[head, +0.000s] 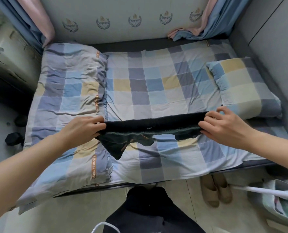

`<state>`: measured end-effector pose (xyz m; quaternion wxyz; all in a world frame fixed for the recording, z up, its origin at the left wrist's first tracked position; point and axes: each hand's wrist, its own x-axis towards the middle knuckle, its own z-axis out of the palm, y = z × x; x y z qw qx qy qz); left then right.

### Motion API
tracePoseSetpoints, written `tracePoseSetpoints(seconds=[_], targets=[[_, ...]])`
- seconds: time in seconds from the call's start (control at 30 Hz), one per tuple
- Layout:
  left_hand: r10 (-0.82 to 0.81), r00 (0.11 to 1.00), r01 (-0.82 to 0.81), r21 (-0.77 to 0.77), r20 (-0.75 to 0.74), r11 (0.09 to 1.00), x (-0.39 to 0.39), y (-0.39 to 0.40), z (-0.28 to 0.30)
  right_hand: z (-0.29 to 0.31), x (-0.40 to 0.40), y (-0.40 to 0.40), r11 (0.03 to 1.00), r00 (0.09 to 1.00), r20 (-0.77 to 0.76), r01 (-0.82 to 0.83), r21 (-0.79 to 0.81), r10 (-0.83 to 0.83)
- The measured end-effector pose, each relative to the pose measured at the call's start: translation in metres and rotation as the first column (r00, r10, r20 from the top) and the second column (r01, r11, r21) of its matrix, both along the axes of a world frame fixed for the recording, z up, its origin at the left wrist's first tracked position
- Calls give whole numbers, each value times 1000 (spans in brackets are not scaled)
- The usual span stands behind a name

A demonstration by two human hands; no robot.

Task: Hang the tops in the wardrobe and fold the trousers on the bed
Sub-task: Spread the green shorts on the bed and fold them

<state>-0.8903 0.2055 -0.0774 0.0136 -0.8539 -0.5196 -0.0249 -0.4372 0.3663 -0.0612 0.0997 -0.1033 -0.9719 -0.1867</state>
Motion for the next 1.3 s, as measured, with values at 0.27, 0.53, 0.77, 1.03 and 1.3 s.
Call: tracePoseSetpoints(seconds=[0.27,0.53,0.77,1.03,1.3], targets=[[177,940,-140,-145,291,980,1,14,2,5,-20,5,811,824,-22,551,-194,-566],[622,779,-53,-980,78,190,8,-17,-10,4,9,-8,446,806,587,554,-703,-77],[932,358,250,-956,-56,-154,8,10,-25,-20,-3,42,10,737,672,674,-738,-66],[936,292,-442,-841,194,312,-17,115,-230,-206,-63,149,359,719,515,686,-632,-467],[856,500,-627,-628,130,462,-6,148,-469,-464,-100,174,522,629,531,774,-359,-568]])
